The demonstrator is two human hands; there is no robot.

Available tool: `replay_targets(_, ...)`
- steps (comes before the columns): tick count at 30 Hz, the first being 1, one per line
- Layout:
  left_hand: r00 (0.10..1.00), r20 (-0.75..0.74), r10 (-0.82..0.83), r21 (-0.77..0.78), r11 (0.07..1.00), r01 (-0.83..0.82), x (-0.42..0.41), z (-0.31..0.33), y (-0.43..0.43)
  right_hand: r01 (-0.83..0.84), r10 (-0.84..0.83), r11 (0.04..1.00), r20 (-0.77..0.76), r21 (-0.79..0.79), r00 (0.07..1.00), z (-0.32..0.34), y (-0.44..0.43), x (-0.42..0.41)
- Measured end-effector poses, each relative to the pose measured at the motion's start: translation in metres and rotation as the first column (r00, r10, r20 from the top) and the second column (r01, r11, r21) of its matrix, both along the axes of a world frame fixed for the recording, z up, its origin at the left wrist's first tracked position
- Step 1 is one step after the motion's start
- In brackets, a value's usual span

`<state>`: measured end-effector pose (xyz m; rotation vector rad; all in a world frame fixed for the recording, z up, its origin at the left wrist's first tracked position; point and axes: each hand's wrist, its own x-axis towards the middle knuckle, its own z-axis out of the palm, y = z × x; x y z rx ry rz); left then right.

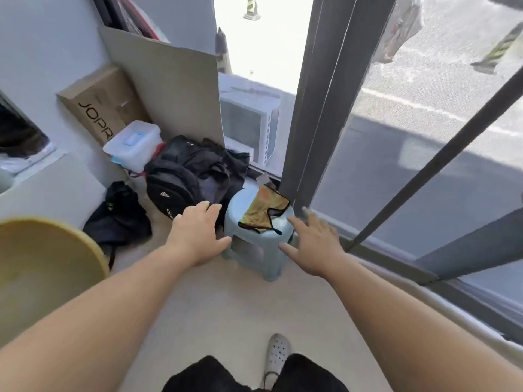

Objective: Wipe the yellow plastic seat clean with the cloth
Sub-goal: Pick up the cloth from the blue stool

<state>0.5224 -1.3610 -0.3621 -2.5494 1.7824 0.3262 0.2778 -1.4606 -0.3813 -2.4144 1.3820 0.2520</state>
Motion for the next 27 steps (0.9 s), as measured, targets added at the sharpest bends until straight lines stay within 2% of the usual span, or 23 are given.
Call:
replay_targets(9, 0.983, -0.163, 0.078, 0.135, 0.989, -0.056, 0.05, -0.089, -0.142, -0.054, 0.069, 0.992, -0.143, 0.11, 0.987, -0.084, -0.152, 0.067)
replay_targets(13, 0.964, -0.257, 0.063, 0.18, 0.983, -0.017, 0.081, -0.152, -0.211, 0.002, 0.03, 0.986, -0.187, 0.168, 0.982, -0.139, -0.211, 0.104)
replay_targets(18, 0.957, -0.29, 0.012, 0.257, 0.964, 0.066, 0.113, -0.238, -0.283, 0.07, 0.007, 0.944, -0.229, 0.324, 0.973, -0.22, -0.264, 0.14)
replay_targets(24, 0.933, -0.332, 0.143, 0.35, 0.937, -0.019, 0.116, -0.347, -0.33, -0.037, 0.11, 0.933, -0.186, 0.358, 0.976, -0.326, -0.326, 0.174)
replay_targets(27, 0.924, -0.323, 0.204, 0.41, 0.91, -0.057, 0.11, -0.396, -0.334, -0.191, 0.256, 0.916, -0.148, 0.352, 0.955, -0.372, -0.345, 0.184)
